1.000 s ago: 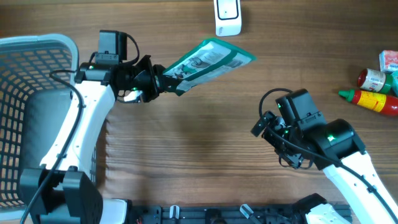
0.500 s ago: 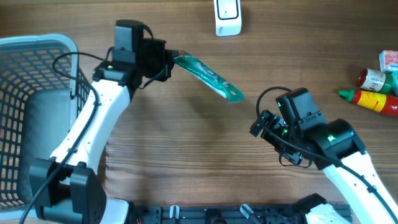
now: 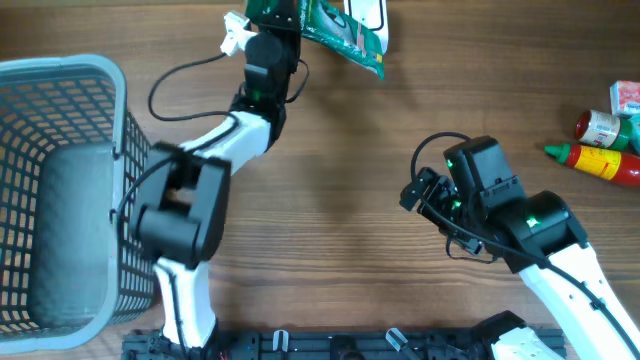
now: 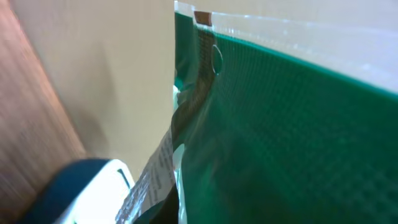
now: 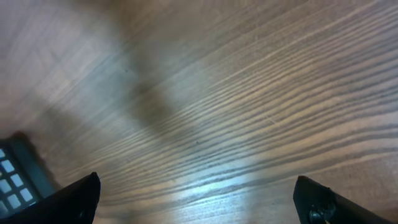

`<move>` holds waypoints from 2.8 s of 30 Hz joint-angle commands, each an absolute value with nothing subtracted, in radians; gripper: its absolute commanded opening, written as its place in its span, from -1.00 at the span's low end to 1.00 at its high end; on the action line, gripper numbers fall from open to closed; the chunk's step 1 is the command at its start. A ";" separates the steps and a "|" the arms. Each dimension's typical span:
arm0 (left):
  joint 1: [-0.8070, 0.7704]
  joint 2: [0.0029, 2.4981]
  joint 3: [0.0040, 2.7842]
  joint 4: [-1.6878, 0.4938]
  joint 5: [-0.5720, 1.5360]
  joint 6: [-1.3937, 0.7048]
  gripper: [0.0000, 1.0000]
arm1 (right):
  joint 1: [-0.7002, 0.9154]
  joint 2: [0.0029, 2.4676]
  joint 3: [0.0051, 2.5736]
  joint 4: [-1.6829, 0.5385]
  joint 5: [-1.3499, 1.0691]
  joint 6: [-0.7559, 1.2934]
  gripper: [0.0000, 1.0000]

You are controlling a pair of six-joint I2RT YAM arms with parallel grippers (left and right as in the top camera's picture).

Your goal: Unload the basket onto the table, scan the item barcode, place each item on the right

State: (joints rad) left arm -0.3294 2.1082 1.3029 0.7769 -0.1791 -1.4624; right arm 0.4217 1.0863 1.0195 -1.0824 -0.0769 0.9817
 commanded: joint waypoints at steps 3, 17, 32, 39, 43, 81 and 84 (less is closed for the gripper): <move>-0.335 2.294 1.517 0.804 -0.230 -1.469 -0.92 | 0.421 1.074 1.021 -1.029 -0.048 0.971 1.00; -0.320 2.379 1.599 0.744 -0.295 -1.473 -0.91 | 0.421 1.123 1.021 -0.983 -0.043 0.972 0.99; -0.345 2.404 1.599 0.876 -0.076 -1.361 -0.92 | 0.210 1.113 1.024 -0.971 -0.119 1.128 0.99; -0.367 2.244 1.599 0.875 0.157 -1.318 -0.92 | 0.022 1.041 1.023 -0.911 -0.334 1.054 1.00; -0.437 2.133 1.599 0.835 0.132 -1.236 -0.92 | 0.022 1.038 1.023 -0.804 -0.368 1.185 1.00; -0.371 1.754 1.599 -0.013 0.176 -1.298 -0.41 | 0.122 1.419 1.020 -0.055 -0.242 -0.009 -0.91; -0.371 1.754 1.599 -0.021 0.175 -1.287 0.99 | -0.009 1.338 1.020 -0.154 -0.242 0.088 -0.91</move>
